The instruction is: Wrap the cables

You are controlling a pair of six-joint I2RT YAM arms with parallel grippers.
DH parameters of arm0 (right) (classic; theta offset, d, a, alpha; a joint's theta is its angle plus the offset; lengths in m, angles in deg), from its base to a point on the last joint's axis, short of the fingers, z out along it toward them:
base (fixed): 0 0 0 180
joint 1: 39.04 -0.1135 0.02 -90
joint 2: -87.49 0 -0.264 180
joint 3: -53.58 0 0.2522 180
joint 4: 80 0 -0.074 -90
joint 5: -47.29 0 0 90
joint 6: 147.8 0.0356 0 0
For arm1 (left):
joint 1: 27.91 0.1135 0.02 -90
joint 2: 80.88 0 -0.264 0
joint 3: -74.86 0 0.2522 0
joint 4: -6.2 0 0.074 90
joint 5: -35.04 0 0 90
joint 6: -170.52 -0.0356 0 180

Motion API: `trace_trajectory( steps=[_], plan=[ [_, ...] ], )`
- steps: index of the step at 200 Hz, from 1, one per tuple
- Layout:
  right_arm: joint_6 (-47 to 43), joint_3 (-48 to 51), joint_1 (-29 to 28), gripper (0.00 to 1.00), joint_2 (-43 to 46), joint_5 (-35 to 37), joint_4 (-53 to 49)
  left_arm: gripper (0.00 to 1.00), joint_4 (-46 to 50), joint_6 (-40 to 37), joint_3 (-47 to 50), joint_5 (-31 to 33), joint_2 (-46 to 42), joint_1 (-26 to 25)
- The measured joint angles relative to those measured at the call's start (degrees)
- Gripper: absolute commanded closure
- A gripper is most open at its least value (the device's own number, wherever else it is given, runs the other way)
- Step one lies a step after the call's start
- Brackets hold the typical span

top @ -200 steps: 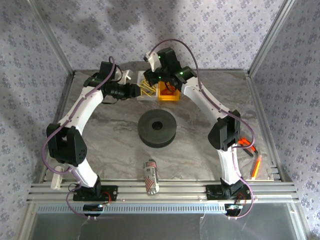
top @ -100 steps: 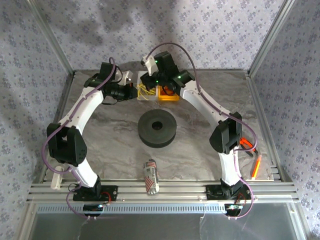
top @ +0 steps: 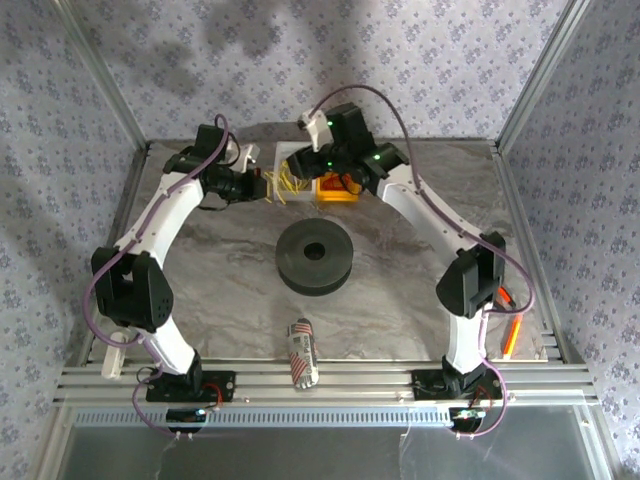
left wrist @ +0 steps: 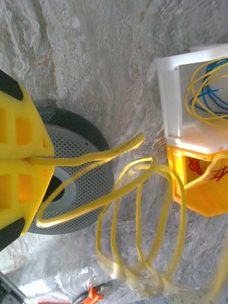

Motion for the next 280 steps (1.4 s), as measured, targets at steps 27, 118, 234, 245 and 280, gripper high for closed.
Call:
trace_trajectory(
  steps=[27,118,234,245,280],
  plan=[
    [2.99,4.59,4.42,0.38,4.68,-1.84,1.09,1.00,1.25,-1.79,-2.27,1.38,-0.20,0.00],
    [23.26,18.47,12.72,0.42,3.17,-17.70,17.35,1.00,0.96,-4.92,-3.87,-3.15,-0.59,-0.28],
    [24.22,13.40,10.10,0.50,-3.96,-23.37,20.44,1.00,1.92,-7.43,-5.57,-8.37,-0.46,-1.99],
    [23.89,12.96,10.10,0.55,-4.00,-23.37,20.22,1.00,2.29,-7.65,-5.97,-8.63,-0.44,-2.03],
    [22.40,10.84,10.10,0.82,-4.22,-23.32,18.69,1.00,2.71,-8.22,-6.40,-9.35,-0.39,-2.40]
  ],
)
